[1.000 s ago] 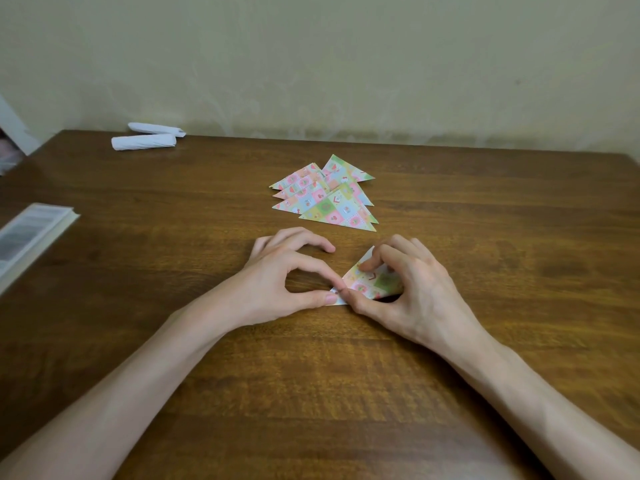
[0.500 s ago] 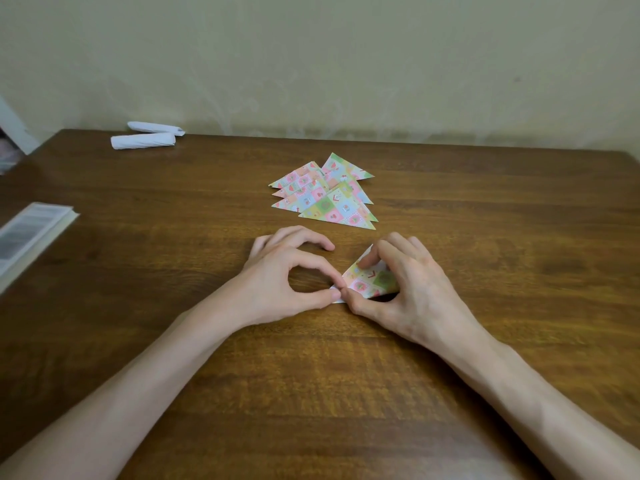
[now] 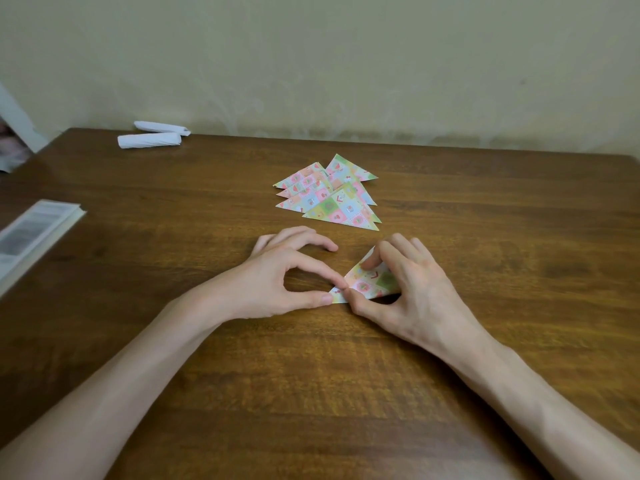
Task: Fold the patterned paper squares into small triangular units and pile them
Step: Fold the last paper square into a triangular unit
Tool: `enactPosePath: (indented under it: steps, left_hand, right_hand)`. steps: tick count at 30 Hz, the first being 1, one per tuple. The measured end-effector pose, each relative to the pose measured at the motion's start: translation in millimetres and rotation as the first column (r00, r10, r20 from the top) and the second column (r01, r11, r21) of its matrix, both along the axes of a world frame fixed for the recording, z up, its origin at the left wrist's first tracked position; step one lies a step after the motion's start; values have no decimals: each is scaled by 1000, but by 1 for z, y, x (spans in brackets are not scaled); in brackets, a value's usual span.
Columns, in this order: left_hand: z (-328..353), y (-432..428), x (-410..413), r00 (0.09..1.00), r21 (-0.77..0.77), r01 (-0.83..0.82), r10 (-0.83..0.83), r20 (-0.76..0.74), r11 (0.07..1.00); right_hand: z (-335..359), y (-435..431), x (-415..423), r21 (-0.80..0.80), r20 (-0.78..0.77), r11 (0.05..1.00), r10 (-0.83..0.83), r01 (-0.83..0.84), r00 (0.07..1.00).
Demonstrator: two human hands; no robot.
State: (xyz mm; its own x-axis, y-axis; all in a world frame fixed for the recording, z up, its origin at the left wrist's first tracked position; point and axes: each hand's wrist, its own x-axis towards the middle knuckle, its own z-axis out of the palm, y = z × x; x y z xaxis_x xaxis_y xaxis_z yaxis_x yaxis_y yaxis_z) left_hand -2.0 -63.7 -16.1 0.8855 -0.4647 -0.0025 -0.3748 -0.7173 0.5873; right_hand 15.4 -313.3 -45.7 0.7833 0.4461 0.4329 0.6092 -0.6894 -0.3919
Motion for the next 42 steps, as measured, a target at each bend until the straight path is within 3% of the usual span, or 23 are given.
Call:
enactPosePath:
  steps: [16,25,42]
  left_hand:
    - [5,1,-3,999,3,15,-15,-36,1000]
    - [7,2,-3,998,2,30,-30,-55,1000]
    - [9,2,-1,996,13,28,-27,-81,1000]
  right_hand:
    - [2,12,-5,-48,-39,996,-81,79,996]
    - [7,17,-8,-168,-37,978,-131,123,991]
    - [10,22,-11,-201,-52,966,-177,164,983]
